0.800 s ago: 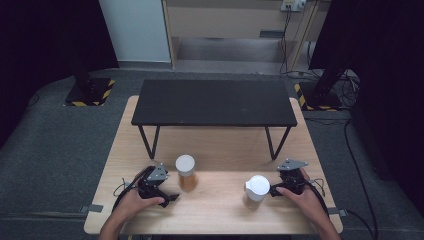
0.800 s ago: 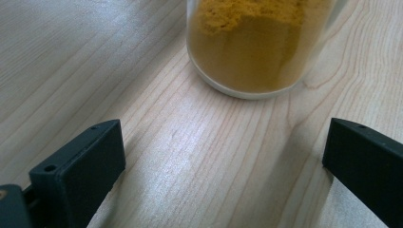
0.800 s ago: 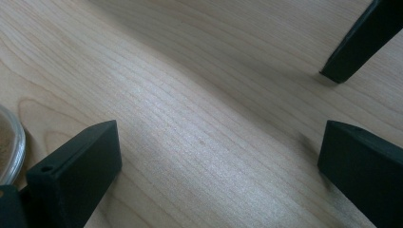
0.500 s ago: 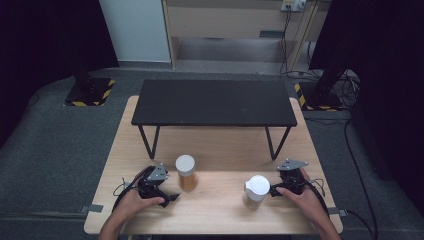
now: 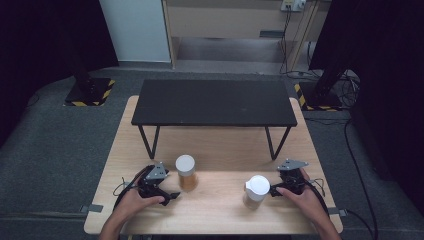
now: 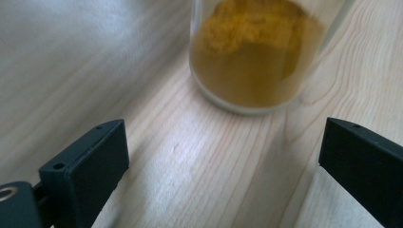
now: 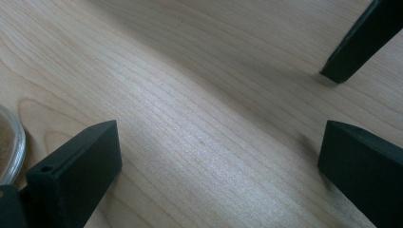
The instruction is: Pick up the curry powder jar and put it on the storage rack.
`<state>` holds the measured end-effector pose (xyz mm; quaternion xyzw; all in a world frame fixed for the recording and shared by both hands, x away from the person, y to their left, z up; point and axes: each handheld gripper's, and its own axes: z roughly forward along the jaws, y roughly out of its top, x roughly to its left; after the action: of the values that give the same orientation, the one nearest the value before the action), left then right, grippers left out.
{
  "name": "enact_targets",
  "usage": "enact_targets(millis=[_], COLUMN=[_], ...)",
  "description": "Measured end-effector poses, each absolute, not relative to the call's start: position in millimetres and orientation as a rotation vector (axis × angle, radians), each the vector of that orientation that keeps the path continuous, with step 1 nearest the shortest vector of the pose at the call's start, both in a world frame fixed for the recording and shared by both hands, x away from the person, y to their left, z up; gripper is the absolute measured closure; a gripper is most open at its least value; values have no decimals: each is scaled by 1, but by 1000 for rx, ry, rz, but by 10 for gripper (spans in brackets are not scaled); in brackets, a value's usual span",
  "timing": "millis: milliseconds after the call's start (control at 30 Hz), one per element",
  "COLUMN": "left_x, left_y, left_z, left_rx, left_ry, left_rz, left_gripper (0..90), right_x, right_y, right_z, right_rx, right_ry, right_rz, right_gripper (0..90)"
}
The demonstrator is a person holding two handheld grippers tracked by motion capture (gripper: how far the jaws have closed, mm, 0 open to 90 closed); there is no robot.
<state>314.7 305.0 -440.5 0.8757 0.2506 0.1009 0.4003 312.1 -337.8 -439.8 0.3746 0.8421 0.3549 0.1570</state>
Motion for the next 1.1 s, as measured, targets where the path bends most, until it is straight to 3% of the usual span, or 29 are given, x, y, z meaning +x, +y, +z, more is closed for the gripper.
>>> enact_targets(millis=[1100], left_x=[310], left_y=[295], left_z=[-436], left_rx=[2123], left_ry=[558], left_rz=[285], left_gripper=[15], right_x=[312], right_y=[-338], right_z=[-440], right_rx=[1072], right_ry=[2410], right_rz=[1015], right_gripper=[14])
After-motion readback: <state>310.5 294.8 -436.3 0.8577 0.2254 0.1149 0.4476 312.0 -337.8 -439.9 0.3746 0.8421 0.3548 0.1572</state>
